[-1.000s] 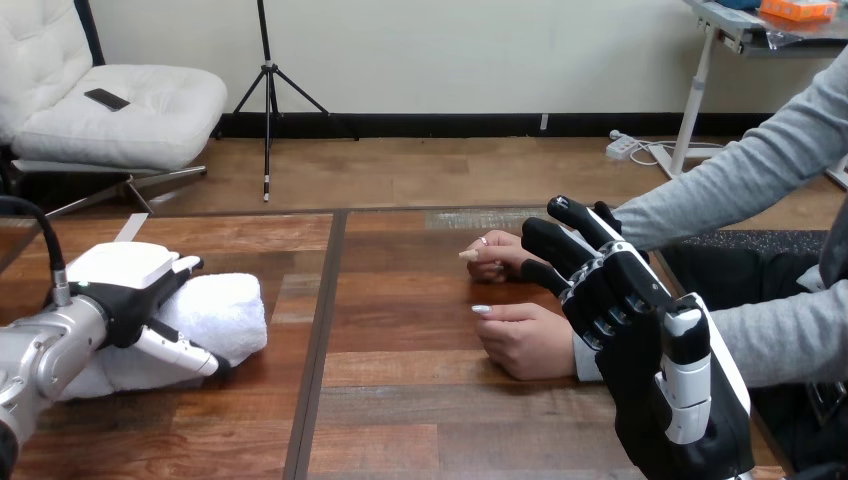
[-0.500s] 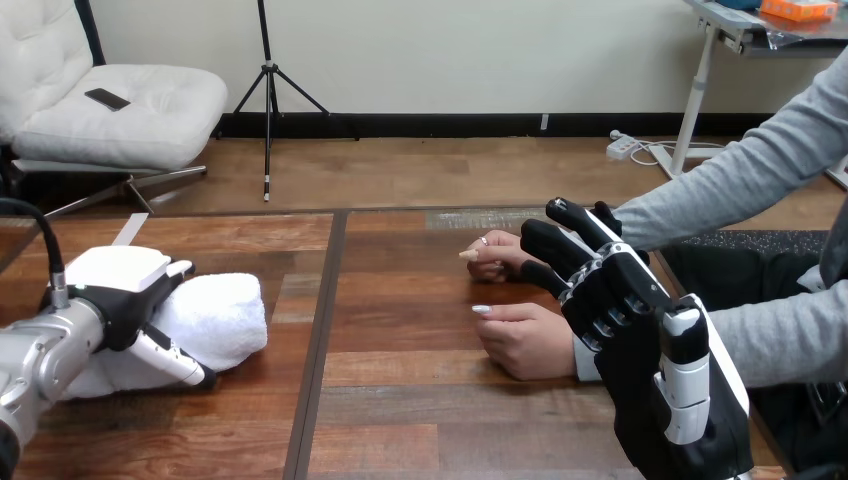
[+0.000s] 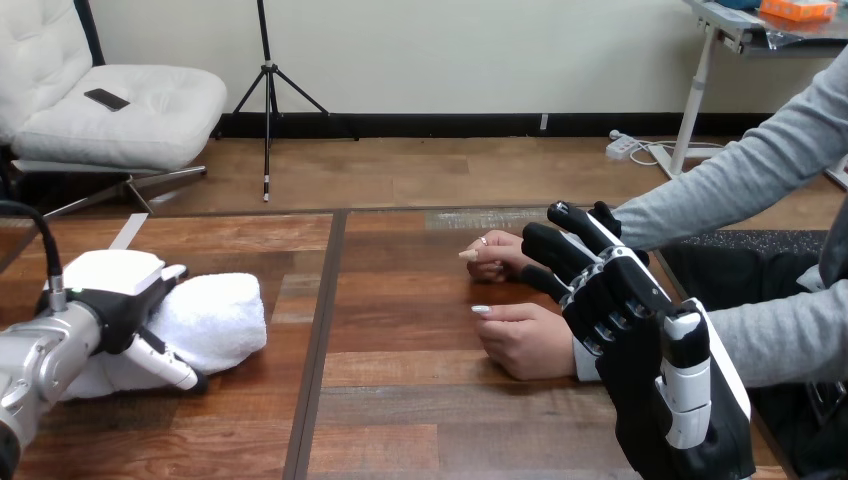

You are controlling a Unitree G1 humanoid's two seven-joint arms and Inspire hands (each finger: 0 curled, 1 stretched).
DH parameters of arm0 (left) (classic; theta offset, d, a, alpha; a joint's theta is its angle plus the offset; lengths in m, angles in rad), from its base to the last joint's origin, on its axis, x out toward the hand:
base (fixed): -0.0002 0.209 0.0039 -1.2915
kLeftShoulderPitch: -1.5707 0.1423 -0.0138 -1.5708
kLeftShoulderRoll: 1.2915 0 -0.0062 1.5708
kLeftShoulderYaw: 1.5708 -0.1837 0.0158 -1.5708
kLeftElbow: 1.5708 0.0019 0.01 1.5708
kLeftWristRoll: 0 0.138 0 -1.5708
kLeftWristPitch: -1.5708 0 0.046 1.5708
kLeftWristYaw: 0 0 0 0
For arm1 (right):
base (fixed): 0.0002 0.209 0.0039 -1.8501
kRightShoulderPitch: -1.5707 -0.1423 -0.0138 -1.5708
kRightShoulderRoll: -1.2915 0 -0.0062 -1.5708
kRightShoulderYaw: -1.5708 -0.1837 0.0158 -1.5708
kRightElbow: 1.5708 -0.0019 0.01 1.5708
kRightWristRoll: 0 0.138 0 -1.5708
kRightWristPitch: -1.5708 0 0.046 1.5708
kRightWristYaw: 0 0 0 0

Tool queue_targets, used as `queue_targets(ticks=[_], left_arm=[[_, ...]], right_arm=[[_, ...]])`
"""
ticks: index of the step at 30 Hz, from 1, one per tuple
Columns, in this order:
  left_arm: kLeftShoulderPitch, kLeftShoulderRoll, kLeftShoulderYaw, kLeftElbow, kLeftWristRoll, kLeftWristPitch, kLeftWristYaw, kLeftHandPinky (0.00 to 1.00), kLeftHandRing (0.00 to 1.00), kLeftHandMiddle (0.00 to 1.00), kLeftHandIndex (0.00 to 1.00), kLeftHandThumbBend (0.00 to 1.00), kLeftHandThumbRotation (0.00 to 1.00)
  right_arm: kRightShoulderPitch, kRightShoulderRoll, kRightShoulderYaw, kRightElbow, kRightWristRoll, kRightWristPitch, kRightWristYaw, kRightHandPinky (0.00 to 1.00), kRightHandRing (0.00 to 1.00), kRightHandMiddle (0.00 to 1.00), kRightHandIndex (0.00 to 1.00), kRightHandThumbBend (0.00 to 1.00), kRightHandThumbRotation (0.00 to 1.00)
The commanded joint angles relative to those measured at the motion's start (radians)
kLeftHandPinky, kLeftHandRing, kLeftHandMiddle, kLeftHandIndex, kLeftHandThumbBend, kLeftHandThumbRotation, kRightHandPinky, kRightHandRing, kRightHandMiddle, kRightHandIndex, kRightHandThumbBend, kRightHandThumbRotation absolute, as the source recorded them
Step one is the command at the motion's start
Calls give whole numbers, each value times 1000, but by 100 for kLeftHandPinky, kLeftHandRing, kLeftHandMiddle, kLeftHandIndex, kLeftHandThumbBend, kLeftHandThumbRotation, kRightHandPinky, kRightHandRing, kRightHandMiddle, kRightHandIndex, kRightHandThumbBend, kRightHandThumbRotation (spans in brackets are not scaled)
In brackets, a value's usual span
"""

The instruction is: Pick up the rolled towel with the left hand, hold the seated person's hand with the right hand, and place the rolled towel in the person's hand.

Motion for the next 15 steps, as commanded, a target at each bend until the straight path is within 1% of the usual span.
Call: queue_targets(ticks=[1, 4, 7, 11, 15], left_arm=[[-76, 2, -9, 0, -3, 16, -6, 100, 99, 99, 97, 100, 52], [-78, -2, -10, 19, -4, 17, -1, 100, 99, 99, 97, 100, 51], [-79, -1, -11, 17, -3, 24, -11, 100, 99, 100, 98, 100, 51], [-76, 4, -8, -5, -6, 34, -36, 100, 100, 100, 98, 100, 52], [-78, 3, -6, 5, -10, 34, -40, 100, 99, 100, 98, 100, 51]], right_arm=[[-27, -3, -4, -58, 21, 1, -3, 89, 90, 87, 88, 83, 94], [-28, -3, -4, -57, 25, 0, 0, 89, 90, 87, 89, 82, 93], [-27, -1, -3, -55, 29, -2, 3, 89, 90, 87, 89, 82, 93], [-29, 2, -2, -51, 27, -7, 2, 89, 90, 87, 89, 81, 93], [-29, 4, -1, -51, 30, -7, 3, 89, 90, 87, 89, 81, 93]])
